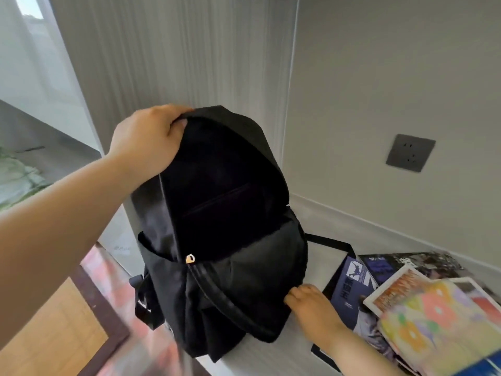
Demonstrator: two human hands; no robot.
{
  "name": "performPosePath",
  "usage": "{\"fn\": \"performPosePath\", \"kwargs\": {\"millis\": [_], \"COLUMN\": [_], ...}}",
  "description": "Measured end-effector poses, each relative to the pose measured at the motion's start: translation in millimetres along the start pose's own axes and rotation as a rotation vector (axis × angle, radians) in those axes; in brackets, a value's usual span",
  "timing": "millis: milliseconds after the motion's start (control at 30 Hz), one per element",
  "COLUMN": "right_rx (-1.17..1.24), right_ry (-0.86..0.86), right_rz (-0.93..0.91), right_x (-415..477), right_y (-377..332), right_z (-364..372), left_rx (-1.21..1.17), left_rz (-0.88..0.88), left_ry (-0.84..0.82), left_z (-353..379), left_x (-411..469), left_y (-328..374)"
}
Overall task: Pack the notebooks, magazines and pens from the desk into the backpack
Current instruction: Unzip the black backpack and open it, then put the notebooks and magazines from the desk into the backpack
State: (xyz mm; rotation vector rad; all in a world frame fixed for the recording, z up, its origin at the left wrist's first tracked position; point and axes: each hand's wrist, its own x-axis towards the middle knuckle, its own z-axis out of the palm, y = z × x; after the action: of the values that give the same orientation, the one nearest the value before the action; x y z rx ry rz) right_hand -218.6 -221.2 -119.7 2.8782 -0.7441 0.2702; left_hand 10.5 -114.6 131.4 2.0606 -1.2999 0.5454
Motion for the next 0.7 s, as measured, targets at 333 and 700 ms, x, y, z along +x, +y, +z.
{"fn": "performPosePath", "kwargs": {"millis": [333, 700], "right_rx": [0.229, 0.327], "right_ry": [0.305, 0.271], "right_rz": [0.040, 0.221], "right_x": [48.1, 46.7], "right_y": [-39.0, -57.5], "right_z": [-54.9, -46.0], "left_rx": [-0.098, -0.202], "left_rz": [0.099, 0.023], "left_ry": [-0.027, 0.108], "left_z": [23.8, 29.0], "left_x": [-31.8, -56.0], "left_y": [-9.4, -23.0]}}
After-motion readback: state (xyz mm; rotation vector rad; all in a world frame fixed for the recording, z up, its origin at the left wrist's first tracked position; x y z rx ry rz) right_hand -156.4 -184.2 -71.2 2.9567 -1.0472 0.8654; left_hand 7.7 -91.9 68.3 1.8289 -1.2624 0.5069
